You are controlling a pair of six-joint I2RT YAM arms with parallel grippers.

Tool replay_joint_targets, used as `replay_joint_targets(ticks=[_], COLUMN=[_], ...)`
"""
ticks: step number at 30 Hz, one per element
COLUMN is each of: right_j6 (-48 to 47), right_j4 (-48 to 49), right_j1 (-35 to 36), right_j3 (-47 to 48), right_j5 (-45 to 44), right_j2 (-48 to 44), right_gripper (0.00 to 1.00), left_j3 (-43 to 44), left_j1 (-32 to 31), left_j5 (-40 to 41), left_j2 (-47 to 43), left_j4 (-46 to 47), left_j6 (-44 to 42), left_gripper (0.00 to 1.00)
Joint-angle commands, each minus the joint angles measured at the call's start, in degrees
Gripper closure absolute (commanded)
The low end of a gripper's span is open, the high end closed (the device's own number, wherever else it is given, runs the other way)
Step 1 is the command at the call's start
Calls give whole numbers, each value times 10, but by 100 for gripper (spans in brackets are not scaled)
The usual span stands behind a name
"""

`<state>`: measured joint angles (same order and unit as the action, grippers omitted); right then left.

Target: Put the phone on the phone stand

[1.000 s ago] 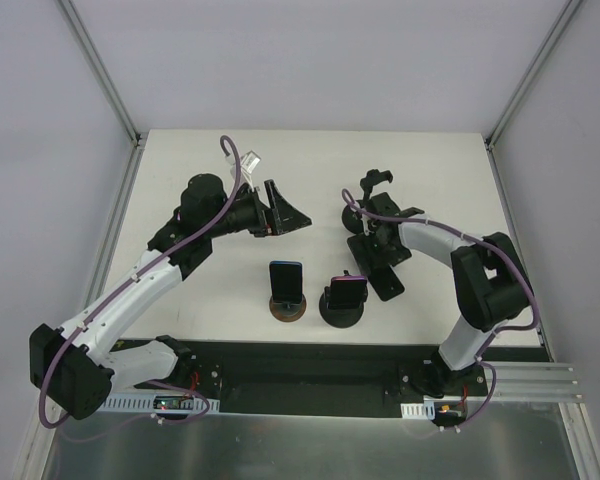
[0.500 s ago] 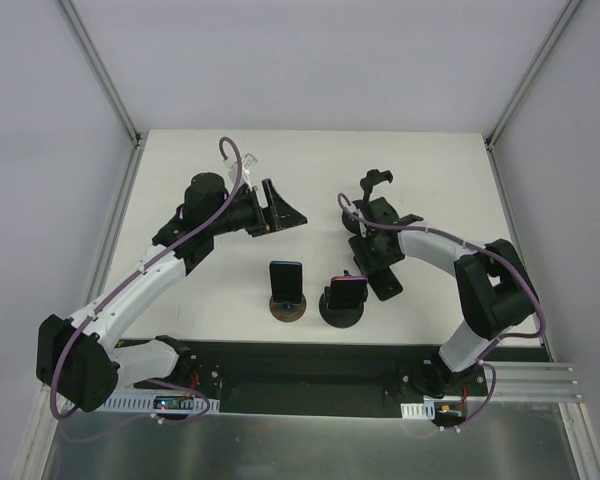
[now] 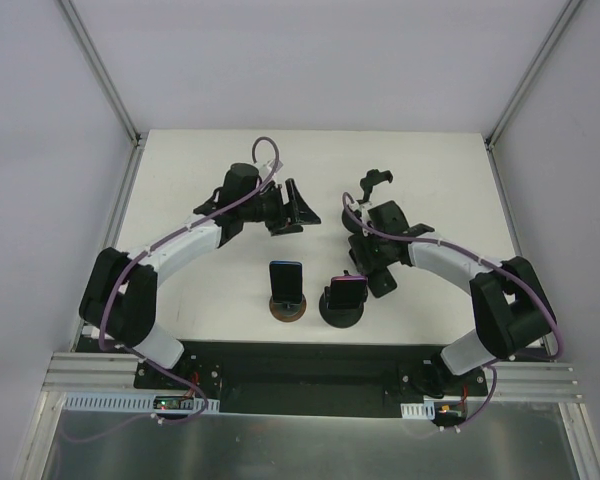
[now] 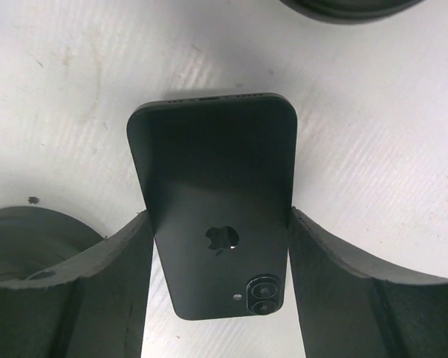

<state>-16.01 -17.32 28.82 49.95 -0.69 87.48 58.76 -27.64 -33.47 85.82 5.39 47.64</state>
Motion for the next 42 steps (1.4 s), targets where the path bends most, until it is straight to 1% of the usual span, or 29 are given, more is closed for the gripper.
replay_joint_targets(ticks=[1, 4, 7, 9, 10, 11, 12, 16, 21, 26, 32, 33, 36, 37, 38, 39, 40, 41, 42], right_j6=[-4, -8, -10, -12, -13, -14, -17, -22, -21, -15, -9, -8, -4, -3, -3, 2, 4, 6, 12], right_j4=[55, 72, 105, 126, 130, 133, 138, 149, 156, 171, 171, 171, 188, 188, 188, 186, 182, 176, 176], right_j1=[0, 1, 2, 2, 2, 2, 1, 2, 3, 5, 7, 7, 11, 12, 12, 16, 18, 18, 19], right_j3=[-2, -4, -17, -24, -24, -23, -23, -21, -24, -36, -40, -42, -45, -45, -45, -45, -43, -43, -43], right_j5=[38, 57, 77, 93, 98, 107, 111, 130, 145, 147, 142, 141, 138, 138, 135, 133, 129, 124, 119], right_j2=[-32, -32, -41, -47, -49, -49, -48, -46, -49, -64, -74, -76, -81, -85, -86, -87, -92, -94, -99], right_gripper=[99, 99, 99, 99, 99, 99, 99, 99, 99, 99, 99, 99, 99, 99, 99, 97, 93, 87, 68], left_j3=[32, 36, 32, 31, 36, 39, 42, 76, 113, 143, 158, 159, 153, 152, 151, 149, 150, 151, 152], left_j1=[5, 3, 4, 4, 3, 2, 0, -14, -38, -62, -76, -78, -80, -79, -80, -79, -79, -79, -79], left_j5=[-39, -62, -63, -64, -72, -78, -81, -96, -101, -106, -114, -116, -117, -116, -114, -112, -105, -100, -97], left_j2=[57, 98, 127, 149, 156, 173, 181, 223, 268, 311, 334, 334, 330, 326, 322, 318, 307, 302, 295], left_j4=[45, 76, 105, 122, 125, 131, 136, 142, 149, 149, 160, 160, 160, 160, 158, 154, 142, 133, 128], left_j6=[-10, -12, -11, -8, -5, -1, 1, -1, -1, 17, 34, 34, 34, 33, 30, 26, 14, 8, 2], left_gripper=[31, 32, 32, 36, 41, 42, 42, 35, 34, 35, 46, 53, 63, 71, 77, 82, 92, 95, 98])
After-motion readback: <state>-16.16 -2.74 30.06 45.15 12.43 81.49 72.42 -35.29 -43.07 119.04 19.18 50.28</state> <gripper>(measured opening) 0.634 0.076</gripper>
